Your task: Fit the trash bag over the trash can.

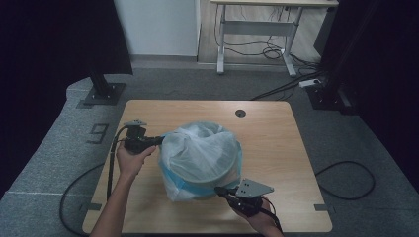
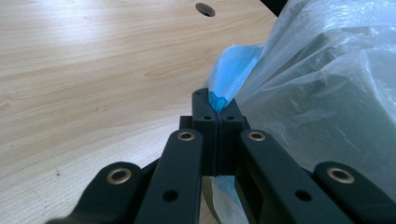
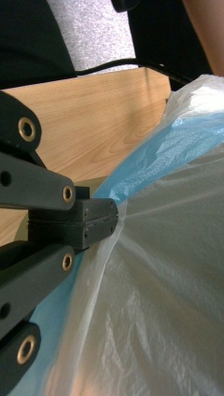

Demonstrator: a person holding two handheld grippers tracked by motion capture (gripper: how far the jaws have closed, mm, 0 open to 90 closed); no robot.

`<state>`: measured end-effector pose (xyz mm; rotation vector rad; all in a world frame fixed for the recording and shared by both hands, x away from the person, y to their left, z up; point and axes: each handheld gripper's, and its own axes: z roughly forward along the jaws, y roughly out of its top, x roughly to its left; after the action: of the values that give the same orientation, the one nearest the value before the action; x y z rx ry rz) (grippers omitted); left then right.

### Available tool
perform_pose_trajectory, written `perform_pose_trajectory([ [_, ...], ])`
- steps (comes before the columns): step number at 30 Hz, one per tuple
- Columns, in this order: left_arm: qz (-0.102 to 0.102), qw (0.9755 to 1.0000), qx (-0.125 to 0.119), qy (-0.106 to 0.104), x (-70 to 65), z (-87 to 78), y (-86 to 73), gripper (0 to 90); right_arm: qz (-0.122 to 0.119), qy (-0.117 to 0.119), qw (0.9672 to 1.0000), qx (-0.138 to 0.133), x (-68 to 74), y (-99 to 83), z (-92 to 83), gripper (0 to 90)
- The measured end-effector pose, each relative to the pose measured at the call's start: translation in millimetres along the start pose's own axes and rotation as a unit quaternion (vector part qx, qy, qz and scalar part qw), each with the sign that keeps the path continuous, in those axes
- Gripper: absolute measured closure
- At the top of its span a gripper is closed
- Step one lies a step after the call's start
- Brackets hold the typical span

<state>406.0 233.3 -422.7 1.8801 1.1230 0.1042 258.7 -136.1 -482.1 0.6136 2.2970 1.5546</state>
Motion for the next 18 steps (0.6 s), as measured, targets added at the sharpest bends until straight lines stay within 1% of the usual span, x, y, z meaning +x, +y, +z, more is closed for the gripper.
perform_pose_trajectory([
  [2,0.001,1.0,0.003,0.0,-0.7,0.3,-0.3,88.8,-0.002,0.001,1.0,0.006,0.2,-2.8,3.1,89.1],
  [7,0.006,0.9999,0.01,0.002,-2.0,1.7,-1.0,88.8,0.004,0.004,0.9998,0.017,-0.7,-10.6,10.7,89.2],
  [10,0.002,0.9999,0.014,-0.001,-2.3,3.9,-3.0,88.7,0.007,0.002,0.9997,0.024,-2.6,-14.8,14.3,89.2],
  [12,0.001,0.9999,0.016,0.0,-1.3,5.5,-5.3,88.8,0.01,0.001,0.9996,0.025,-4.5,-17.5,15.9,89.2],
  [18,-0.003,0.9999,0.012,-0.002,1.3,7.6,-10.7,88.9,0.014,-0.001,0.9996,0.025,-9.1,-21.9,15.5,89.2],
])
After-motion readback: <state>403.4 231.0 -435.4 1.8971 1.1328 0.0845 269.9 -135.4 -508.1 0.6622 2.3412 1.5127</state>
